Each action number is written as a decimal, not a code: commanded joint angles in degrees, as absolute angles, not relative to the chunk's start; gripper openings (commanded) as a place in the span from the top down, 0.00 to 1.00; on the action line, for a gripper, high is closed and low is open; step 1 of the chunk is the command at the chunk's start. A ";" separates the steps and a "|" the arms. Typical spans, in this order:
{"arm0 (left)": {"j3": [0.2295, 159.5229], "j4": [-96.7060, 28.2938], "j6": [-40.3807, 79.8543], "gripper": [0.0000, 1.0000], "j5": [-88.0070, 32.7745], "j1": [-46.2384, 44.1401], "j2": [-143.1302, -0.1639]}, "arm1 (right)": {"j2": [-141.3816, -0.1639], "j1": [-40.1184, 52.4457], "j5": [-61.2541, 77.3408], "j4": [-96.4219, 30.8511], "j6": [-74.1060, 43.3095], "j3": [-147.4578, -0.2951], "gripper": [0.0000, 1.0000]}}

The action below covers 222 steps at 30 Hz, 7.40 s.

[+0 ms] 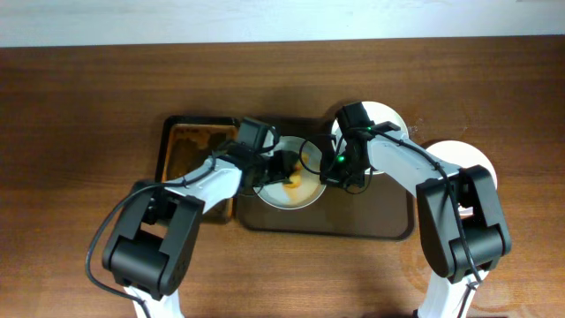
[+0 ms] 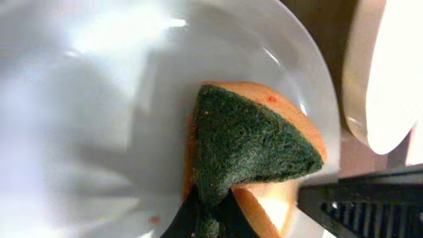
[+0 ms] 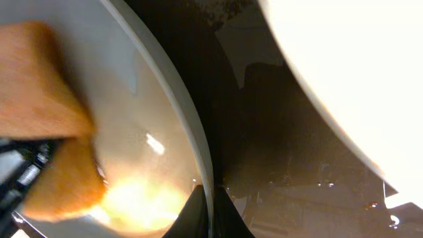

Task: Clean dirty plates on tray and stack at the side
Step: 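Scrub the held left plate with the sponge in the left gripper, then carry the plate right and stack it on the cleaned plate with the right gripper, then grasp the last plate rim with the right gripper, then scrub the held last plate with the sponge in the left gripper, then carry the last plate right and stack it on the pile with the right gripper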

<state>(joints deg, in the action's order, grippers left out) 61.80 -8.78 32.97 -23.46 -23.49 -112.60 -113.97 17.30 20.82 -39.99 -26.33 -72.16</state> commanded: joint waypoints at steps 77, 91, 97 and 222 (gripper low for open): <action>60.80 -35.46 26.22 1.00 -1.76 -12.14 -88.05 | -88.55 -31.79 -3.20 -53.69 -22.76 -72.16 0.96; 60.80 -35.66 26.24 1.00 -2.35 -12.14 -88.05 | -91.35 -31.92 8.10 -53.23 -15.42 -71.66 0.66; 60.82 -35.68 26.24 1.00 -2.35 -12.14 -88.05 | -91.55 -23.14 21.04 -52.25 -7.73 -71.66 0.61; 60.84 -29.23 8.12 1.00 -28.42 10.31 -106.91 | -89.08 25.74 -51.48 -48.99 -5.78 -74.06 0.96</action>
